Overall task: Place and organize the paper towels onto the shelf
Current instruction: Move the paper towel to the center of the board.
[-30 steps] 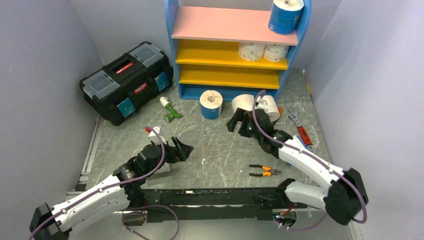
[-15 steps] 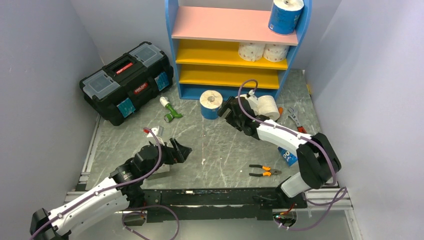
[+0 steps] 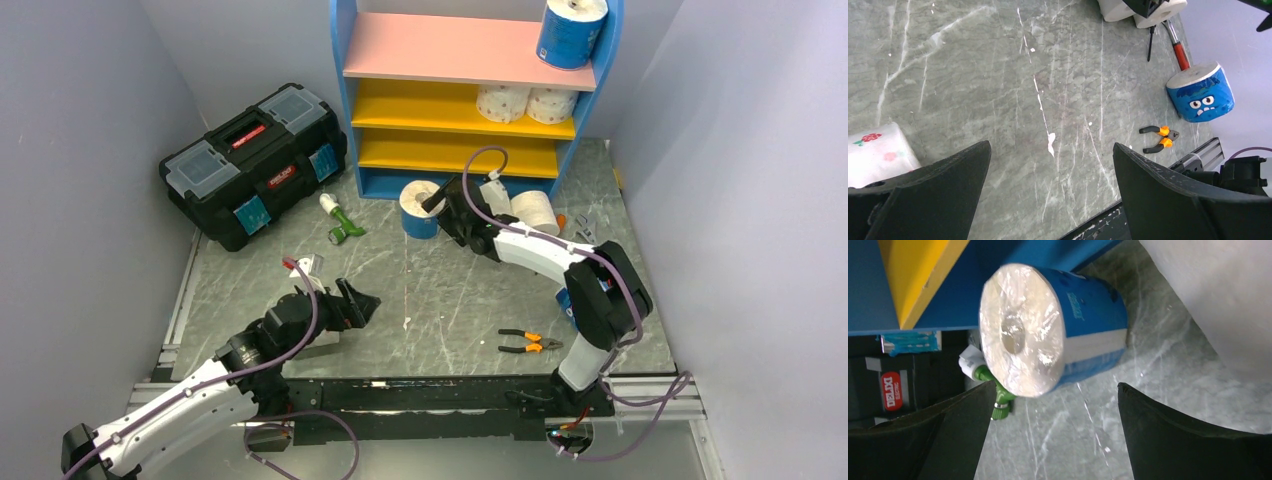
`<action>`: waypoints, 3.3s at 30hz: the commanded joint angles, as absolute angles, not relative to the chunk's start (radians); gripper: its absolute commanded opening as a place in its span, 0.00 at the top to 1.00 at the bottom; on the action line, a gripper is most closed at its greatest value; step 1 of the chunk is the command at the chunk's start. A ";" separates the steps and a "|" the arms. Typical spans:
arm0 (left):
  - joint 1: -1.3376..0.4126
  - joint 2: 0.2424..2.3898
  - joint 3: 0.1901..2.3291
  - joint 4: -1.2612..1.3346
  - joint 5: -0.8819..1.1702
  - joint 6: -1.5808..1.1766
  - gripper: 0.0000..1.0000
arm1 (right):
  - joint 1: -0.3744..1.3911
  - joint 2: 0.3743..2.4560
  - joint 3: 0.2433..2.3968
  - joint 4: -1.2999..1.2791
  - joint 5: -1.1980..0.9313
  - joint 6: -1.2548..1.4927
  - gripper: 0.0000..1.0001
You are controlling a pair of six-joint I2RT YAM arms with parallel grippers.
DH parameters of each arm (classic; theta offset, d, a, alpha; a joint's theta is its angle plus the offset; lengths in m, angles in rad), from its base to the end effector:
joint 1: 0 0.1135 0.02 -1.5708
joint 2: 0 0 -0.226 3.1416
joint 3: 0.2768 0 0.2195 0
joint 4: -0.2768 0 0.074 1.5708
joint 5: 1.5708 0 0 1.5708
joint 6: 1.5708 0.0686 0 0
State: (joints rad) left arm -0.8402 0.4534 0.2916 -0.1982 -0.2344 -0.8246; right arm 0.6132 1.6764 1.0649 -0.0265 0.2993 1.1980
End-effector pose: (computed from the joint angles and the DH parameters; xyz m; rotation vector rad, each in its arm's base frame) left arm 0.1230 -0.1134 0.1881 -0.1487 2.0190 -0.8729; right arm 0.3087 0.1925 0.1830 0.8143 2.1110 0.6837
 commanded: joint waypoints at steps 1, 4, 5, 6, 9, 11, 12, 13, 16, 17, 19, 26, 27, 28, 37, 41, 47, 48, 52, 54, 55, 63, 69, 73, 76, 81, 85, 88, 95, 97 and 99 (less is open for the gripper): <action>-0.839 0.458 0.284 -0.205 -0.268 -0.815 0.01 | 0.615 1.733 1.167 -0.034 0.346 1.233 0.08; -0.840 0.463 0.288 -0.207 -0.272 -0.812 0.01 | 0.615 1.769 1.214 -0.070 0.363 1.247 0.09; -0.839 0.463 0.289 -0.209 -0.275 -0.812 0.01 | 0.615 1.776 1.220 -0.070 0.366 1.252 0.09; -0.839 0.462 0.290 -0.211 -0.277 -0.811 0.01 | 0.615 1.781 1.224 -0.066 0.367 1.256 0.09; -0.840 0.457 0.290 -0.217 -0.285 -0.810 0.00 | 0.615 1.799 1.246 -0.078 0.372 1.263 0.10; -0.840 0.452 0.291 -0.222 -0.290 -0.808 0.01 | 0.614 1.810 1.257 -0.079 0.373 1.267 0.12; -0.840 0.450 0.290 -0.224 -0.293 -0.806 0.01 | 0.612 1.813 1.260 -0.079 0.371 1.272 0.13; -0.840 0.446 0.290 -0.227 -0.296 -0.804 0.01 | 0.612 1.817 1.262 -0.079 0.370 1.273 0.15; -0.840 0.443 0.291 -0.227 -0.300 -0.798 0.01 | 0.612 1.833 1.278 -0.090 0.368 1.278 0.17; -0.840 0.443 0.292 -0.227 -0.299 -0.796 0.01 | 0.612 1.838 1.280 -0.092 0.367 1.280 0.18; -0.840 0.447 0.295 -0.230 -0.298 -0.792 0.01 | 0.611 1.849 1.283 -0.097 0.366 1.283 0.19; -0.839 0.457 0.301 -0.229 -0.297 -0.782 0.01 | 0.592 1.861 1.270 -0.084 0.350 1.301 0.22; -0.840 0.459 0.302 -0.228 -0.296 -0.782 0.01 | 0.588 1.862 1.269 -0.083 0.347 1.302 0.23; -0.840 0.460 0.301 -0.228 -0.296 -0.781 0.01 | 0.586 1.864 1.269 -0.083 0.345 1.301 0.23; -0.840 0.485 0.308 -0.215 -0.292 -0.779 0.01 | 0.582 1.891 1.270 -0.076 0.317 1.292 0.29; -0.840 0.496 0.308 -0.208 -0.287 -0.782 0.01 | 0.583 1.904 1.278 -0.077 0.291 1.270 0.32; -0.839 0.502 0.306 -0.208 -0.284 -0.789 0.01 | 0.582 1.886 1.252 -0.078 0.274 1.242 0.43; -0.840 0.501 0.306 -0.208 -0.285 -0.790 0.01 | 0.582 1.875 1.246 -0.083 0.274 1.233 0.46; -0.840 0.498 0.307 -0.212 -0.287 -0.791 0.01 | 0.582 1.799 1.213 -0.109 0.277 1.188 0.52; -0.840 0.494 0.305 -0.212 -0.288 -0.794 0.01 | 0.584 1.748 1.181 -0.122 0.276 1.171 0.54; -0.839 0.495 0.303 -0.211 -0.287 -0.794 0.01 | 0.584 1.718 1.163 -0.128 0.276 1.161 0.54; -0.839 0.506 0.300 -0.188 -0.271 -0.807 0.01 | 0.583 1.430 1.010 -0.209 0.277 0.983 0.54; -0.840 0.538 0.294 -0.153 -0.249 -0.820 0.01 | 0.584 1.199 0.853 -0.330 0.265 0.882 0.54; -0.840 0.586 0.297 -0.110 -0.229 -0.824 0.01 | 0.584 1.061 0.730 -0.383 0.247 0.894 0.53; -0.840 0.634 0.315 -0.089 -0.221 -0.822 0.01 | 0.585 0.984 0.663 -0.395 0.214 0.925 0.53; -0.840 0.693 0.339 -0.056 -0.194 -0.822 0.01 | 0.606 0.919 0.607 -0.381 0.177 0.984 0.53; -0.840 0.734 0.346 -0.041 -0.178 -0.830 0.01 | 0.644 0.959 0.595 -0.337 0.153 1.028 0.53; -0.840 0.748 0.352 -0.044 -0.172 -0.836 0.01 | 0.663 1.010 0.577 -0.281 0.124 1.090 0.52; -0.839 0.721 0.349 -0.067 -0.183 -0.834 0.01 | 0.734 1.032 0.605 -0.317 0.247 1.178 0.47; -0.839 0.713 0.350 -0.077 -0.189 -0.830 0.01 | 0.738 1.017 0.636 -0.365 0.289 1.144 0.38; -0.839 0.707 0.347 -0.081 -0.194 -0.829 0.01 | 0.739 1.009 0.674 -0.414 0.318 1.092 0.24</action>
